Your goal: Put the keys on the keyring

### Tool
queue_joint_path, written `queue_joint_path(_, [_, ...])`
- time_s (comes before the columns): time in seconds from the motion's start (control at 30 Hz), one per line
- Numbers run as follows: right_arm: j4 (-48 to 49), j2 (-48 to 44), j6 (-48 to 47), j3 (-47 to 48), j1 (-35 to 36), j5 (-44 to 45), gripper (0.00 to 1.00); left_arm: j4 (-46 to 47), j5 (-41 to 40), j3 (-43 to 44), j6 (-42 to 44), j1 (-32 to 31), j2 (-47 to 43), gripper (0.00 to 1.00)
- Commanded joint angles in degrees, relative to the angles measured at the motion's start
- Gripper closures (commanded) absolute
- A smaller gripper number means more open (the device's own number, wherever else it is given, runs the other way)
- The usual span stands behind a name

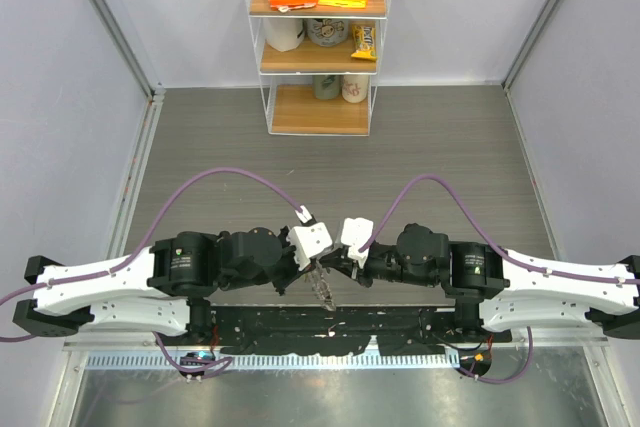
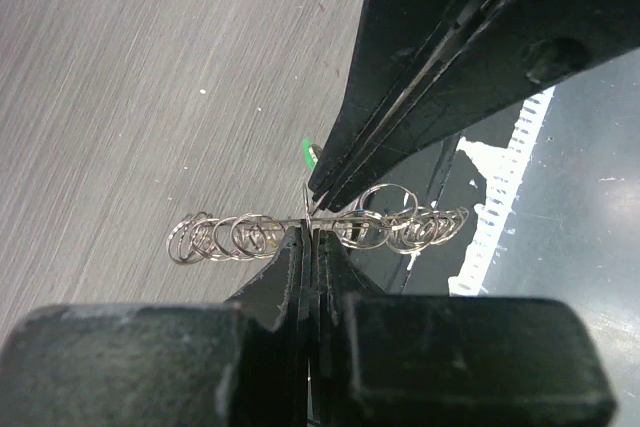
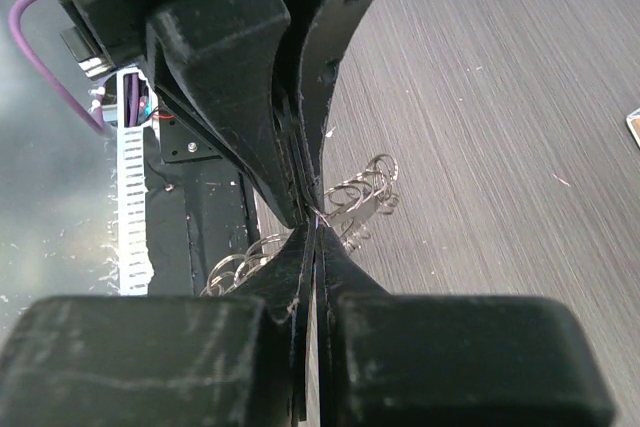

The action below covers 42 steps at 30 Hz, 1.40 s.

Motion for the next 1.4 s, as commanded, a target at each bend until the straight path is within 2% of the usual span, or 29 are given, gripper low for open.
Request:
queue_joint_path(0.0, [2.91, -1.63, 0.70, -0.43, 0.19, 2.27, 0.94, 5.67, 0.77, 1.71, -0.31, -0.23, -1.99, 1.00])
queue_joint_path(0.8, [5.20, -5.41, 3.60, -2.10, 0.28, 0.87, 0.94, 7.25, 2.18, 0.39, 0.05, -0.23, -3.48, 1.00])
queue_joint_path(1.37, [7.66, -5.68, 10.45, -2.36, 0.19, -2.82, 0.94, 9.45, 3.23, -1.19, 1.10, -0.23, -5.42, 1.00])
